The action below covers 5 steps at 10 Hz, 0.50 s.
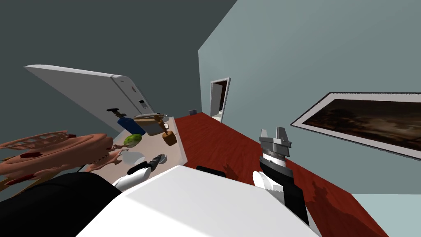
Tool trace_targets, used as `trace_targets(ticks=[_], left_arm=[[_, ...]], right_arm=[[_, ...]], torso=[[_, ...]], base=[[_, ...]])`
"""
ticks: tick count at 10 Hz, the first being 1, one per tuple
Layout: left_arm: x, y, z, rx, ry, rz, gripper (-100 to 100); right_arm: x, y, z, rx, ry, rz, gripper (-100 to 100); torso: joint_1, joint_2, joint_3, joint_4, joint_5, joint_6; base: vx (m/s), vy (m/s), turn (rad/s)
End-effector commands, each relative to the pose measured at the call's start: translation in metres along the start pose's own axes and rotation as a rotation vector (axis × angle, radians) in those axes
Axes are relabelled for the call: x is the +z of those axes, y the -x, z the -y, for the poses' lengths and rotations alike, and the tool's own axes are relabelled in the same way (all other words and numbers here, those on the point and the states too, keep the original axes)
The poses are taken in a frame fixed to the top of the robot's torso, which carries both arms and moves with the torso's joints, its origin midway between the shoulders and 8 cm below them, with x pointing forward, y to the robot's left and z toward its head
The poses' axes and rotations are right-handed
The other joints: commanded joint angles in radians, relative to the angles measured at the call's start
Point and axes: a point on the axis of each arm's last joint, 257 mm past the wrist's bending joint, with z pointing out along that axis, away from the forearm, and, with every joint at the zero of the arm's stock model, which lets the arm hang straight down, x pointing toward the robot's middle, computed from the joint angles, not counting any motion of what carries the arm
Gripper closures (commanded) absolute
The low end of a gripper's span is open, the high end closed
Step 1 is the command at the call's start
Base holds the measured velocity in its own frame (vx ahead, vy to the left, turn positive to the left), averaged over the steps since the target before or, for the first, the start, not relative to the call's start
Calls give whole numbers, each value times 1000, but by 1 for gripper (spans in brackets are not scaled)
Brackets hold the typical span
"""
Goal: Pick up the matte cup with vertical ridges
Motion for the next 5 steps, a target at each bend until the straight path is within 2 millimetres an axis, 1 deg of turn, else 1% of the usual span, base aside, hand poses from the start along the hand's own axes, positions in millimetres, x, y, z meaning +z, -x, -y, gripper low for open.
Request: trace_targets(ticks=[1,3,5], left_arm=[[-1,4,-22,-17,62,-5,-100],[-1,10,-58,-46,154,-13,-100],[-4,11,-89,-73,235,-24,-100]], right_arm=[[0,0,0,0,0,0,0],[0,0,0,0,0,0,0],[0,0,0,0,0,0,0]], torso=[[0,0,0,0,0,0],[2,-1,0,0,0,1],[4,-2,-1,0,1,0]], base=[[28,39,-101],[65,80,-167],[60,89,-128]])
